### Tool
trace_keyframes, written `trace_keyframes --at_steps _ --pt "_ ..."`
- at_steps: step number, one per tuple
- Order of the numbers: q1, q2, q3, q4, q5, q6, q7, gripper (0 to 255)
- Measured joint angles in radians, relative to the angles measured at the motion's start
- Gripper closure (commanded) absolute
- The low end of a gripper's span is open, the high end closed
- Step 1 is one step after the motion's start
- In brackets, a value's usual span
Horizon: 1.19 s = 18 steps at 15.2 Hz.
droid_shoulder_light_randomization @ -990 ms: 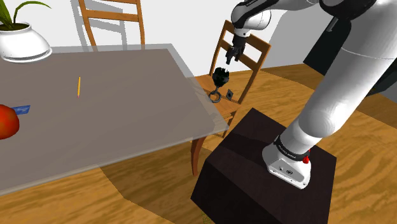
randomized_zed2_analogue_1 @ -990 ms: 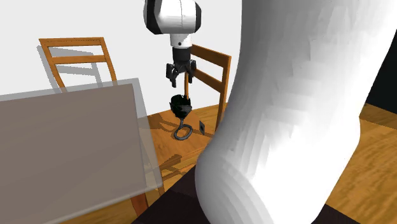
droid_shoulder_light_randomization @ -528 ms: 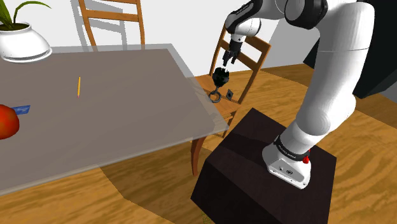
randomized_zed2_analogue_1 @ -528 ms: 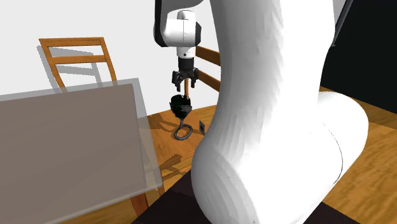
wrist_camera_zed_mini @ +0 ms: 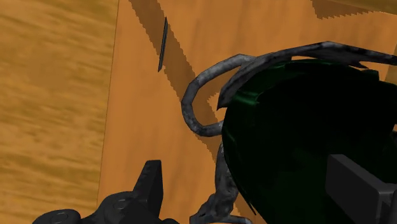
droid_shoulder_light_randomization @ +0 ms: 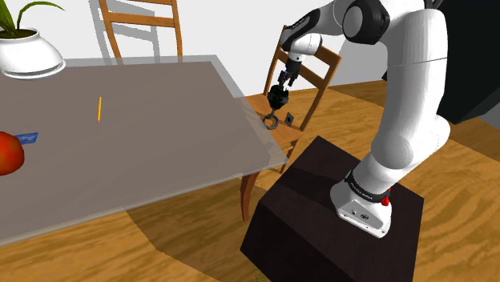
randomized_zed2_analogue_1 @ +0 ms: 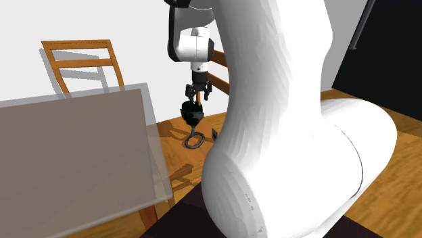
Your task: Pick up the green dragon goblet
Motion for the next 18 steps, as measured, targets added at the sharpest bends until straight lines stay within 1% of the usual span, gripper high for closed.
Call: trace_keyframes --at_steps 2,3,13,18 --pt "-0.002 0.01 0.003 -0.008 0.005 0.017 -0.005 0" --pt "-0.003 0.016 0.005 -0.003 0.007 0.019 -0.005 255" --pt "-0.004 0.021 0.006 -0.001 0.009 0.022 -0.006 255" --pt "0.002 -0.014 -0.004 -0.002 -0.005 -0.012 0.003 255"
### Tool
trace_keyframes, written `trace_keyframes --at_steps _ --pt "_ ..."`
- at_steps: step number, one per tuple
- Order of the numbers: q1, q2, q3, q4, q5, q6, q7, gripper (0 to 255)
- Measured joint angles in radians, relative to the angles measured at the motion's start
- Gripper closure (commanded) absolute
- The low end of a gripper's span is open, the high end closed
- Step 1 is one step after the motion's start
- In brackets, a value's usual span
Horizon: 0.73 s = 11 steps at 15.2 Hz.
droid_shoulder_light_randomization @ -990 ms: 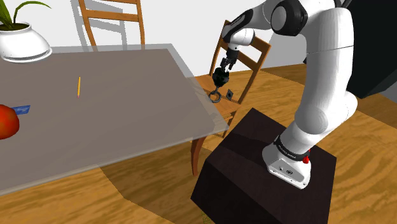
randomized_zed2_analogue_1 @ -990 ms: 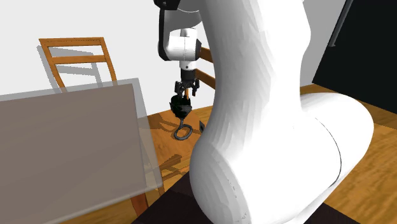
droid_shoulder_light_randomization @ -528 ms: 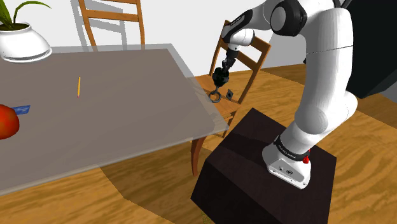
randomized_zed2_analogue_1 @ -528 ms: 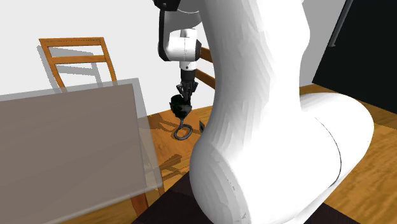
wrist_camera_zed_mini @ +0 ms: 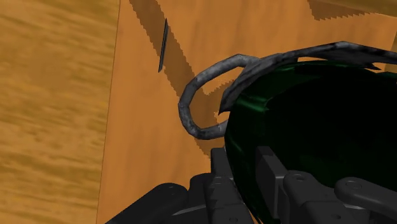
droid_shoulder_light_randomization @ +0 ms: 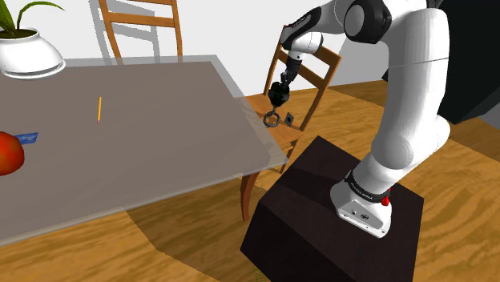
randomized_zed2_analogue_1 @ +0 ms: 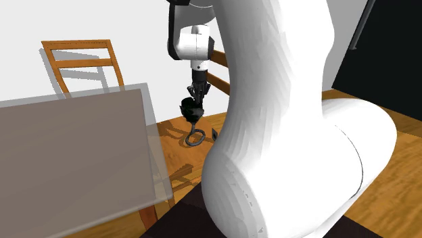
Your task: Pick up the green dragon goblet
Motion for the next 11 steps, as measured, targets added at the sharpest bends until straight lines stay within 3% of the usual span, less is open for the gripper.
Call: trace_keyframes --at_steps 11 --pt "0.012 -0.081 -0.022 0.025 -0.036 -0.102 0.026 255"
